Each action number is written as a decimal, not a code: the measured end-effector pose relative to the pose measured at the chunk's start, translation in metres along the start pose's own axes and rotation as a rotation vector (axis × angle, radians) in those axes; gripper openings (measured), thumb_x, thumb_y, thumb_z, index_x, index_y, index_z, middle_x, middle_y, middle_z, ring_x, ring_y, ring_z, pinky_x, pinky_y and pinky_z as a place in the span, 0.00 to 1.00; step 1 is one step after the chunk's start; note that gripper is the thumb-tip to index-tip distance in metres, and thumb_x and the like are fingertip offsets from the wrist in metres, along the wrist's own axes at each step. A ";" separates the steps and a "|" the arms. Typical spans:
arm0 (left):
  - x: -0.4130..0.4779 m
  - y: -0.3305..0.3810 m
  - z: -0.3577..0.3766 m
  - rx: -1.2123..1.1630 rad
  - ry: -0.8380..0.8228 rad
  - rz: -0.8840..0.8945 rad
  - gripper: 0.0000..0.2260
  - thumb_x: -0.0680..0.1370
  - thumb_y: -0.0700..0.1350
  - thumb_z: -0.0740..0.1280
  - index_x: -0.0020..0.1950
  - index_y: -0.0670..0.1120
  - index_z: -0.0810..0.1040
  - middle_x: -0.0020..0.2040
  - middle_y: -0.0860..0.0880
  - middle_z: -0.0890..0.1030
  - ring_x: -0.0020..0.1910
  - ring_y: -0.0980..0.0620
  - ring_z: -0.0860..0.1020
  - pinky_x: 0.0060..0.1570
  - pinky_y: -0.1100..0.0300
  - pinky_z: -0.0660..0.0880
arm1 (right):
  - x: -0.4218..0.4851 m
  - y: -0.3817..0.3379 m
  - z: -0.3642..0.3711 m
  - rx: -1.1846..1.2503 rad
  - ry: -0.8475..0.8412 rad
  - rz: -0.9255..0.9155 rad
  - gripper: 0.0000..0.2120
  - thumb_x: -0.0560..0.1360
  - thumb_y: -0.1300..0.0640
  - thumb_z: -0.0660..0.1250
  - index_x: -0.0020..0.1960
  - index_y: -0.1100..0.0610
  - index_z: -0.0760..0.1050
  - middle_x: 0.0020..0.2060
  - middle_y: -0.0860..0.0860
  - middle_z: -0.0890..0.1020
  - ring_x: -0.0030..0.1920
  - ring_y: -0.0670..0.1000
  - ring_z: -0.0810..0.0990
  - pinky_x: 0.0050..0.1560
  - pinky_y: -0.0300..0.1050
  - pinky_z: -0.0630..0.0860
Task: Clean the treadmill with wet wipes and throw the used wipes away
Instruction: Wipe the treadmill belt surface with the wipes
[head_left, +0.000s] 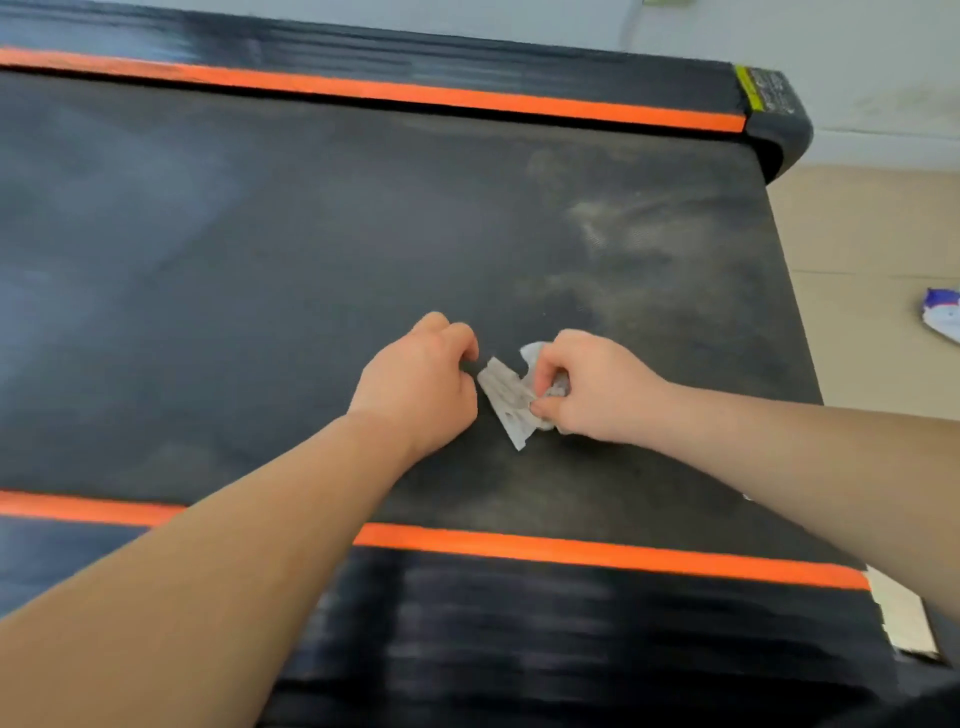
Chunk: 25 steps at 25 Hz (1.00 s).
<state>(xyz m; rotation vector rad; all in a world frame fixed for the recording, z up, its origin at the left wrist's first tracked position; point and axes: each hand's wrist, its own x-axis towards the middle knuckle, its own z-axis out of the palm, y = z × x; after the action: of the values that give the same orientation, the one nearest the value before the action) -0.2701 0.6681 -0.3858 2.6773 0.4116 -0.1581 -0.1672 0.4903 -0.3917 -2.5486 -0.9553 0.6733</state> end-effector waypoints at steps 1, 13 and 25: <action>-0.012 0.004 -0.005 0.025 -0.041 -0.031 0.15 0.77 0.41 0.60 0.61 0.52 0.76 0.59 0.52 0.74 0.53 0.45 0.78 0.51 0.50 0.77 | -0.003 -0.005 0.000 -0.051 -0.002 -0.011 0.05 0.72 0.53 0.75 0.43 0.50 0.79 0.41 0.44 0.73 0.46 0.50 0.76 0.47 0.42 0.69; -0.034 0.036 0.013 0.009 -0.126 0.084 0.14 0.78 0.43 0.65 0.63 0.49 0.77 0.60 0.49 0.72 0.57 0.45 0.75 0.56 0.47 0.76 | -0.002 -0.032 0.001 -0.280 -0.041 0.108 0.09 0.70 0.61 0.68 0.35 0.49 0.75 0.37 0.47 0.78 0.44 0.54 0.79 0.43 0.44 0.76; -0.024 0.066 0.044 0.185 -0.050 0.271 0.21 0.79 0.41 0.66 0.70 0.53 0.69 0.66 0.48 0.65 0.60 0.45 0.68 0.50 0.51 0.75 | -0.070 0.019 -0.042 0.307 0.045 0.355 0.21 0.77 0.66 0.62 0.66 0.50 0.79 0.59 0.47 0.82 0.61 0.46 0.79 0.61 0.40 0.74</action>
<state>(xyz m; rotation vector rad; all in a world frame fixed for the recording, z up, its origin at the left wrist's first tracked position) -0.2741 0.5856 -0.3950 2.8702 0.0161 -0.1895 -0.1814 0.4234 -0.3440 -2.4584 -0.3492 0.7851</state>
